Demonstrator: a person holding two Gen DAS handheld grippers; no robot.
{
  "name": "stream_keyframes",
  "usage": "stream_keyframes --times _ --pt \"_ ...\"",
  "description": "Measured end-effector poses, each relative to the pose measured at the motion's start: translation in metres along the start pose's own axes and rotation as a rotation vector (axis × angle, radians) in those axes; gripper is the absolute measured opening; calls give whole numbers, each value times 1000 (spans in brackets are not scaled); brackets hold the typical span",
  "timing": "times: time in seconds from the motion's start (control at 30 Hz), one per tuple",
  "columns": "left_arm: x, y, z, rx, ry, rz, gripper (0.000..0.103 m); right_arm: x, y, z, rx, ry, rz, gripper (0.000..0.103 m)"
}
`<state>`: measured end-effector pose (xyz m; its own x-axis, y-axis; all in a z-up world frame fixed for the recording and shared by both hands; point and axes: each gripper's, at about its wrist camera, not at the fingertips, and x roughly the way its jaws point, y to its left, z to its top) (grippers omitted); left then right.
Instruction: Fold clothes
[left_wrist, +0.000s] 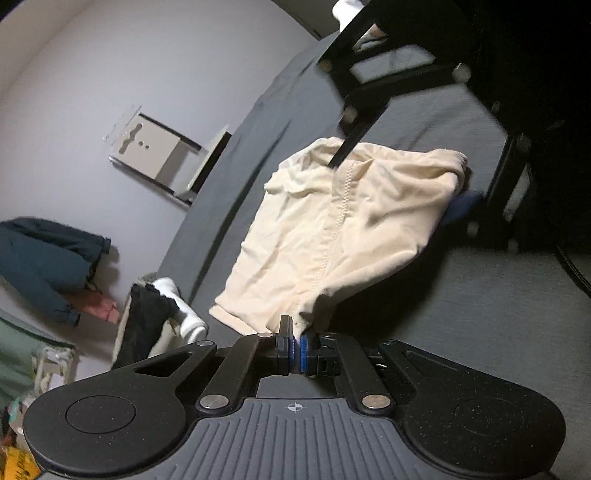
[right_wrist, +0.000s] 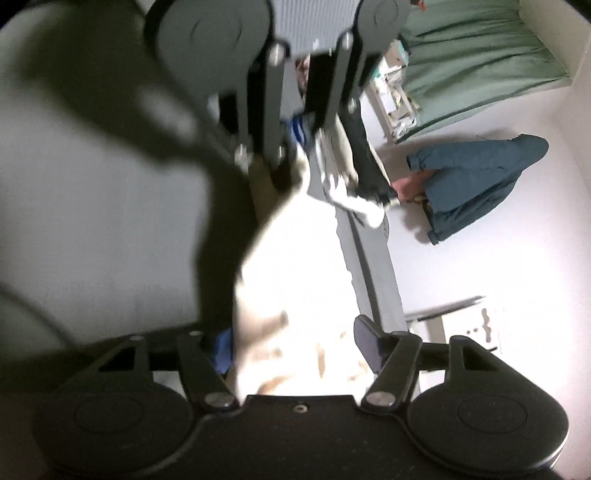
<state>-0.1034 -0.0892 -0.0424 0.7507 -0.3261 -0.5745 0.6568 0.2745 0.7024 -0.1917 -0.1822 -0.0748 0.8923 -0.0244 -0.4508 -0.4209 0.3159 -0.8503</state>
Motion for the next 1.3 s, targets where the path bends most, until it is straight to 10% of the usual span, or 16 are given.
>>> stream_keyframes --times 0.33,0.47,0.73,0.97,1.3 --pt "-7 -9 -3 -8 2 -4 3 9 8 -10 -109 32 -15 38" --pt "-13 -12 -4 0 -4 -8 3 9 0 -10 -72 44 54 11" --pt "-53 -11 -3 -8 -56 -29 3 -24 -23 -11 -15 38 179 9" --pt "-111 -10 -4 -72 -58 -170 3 -74 -56 0 72 32 459 9" --pt "-73 27 -3 -234 -1 -212 3 -36 -123 -6 344 59 593 10"
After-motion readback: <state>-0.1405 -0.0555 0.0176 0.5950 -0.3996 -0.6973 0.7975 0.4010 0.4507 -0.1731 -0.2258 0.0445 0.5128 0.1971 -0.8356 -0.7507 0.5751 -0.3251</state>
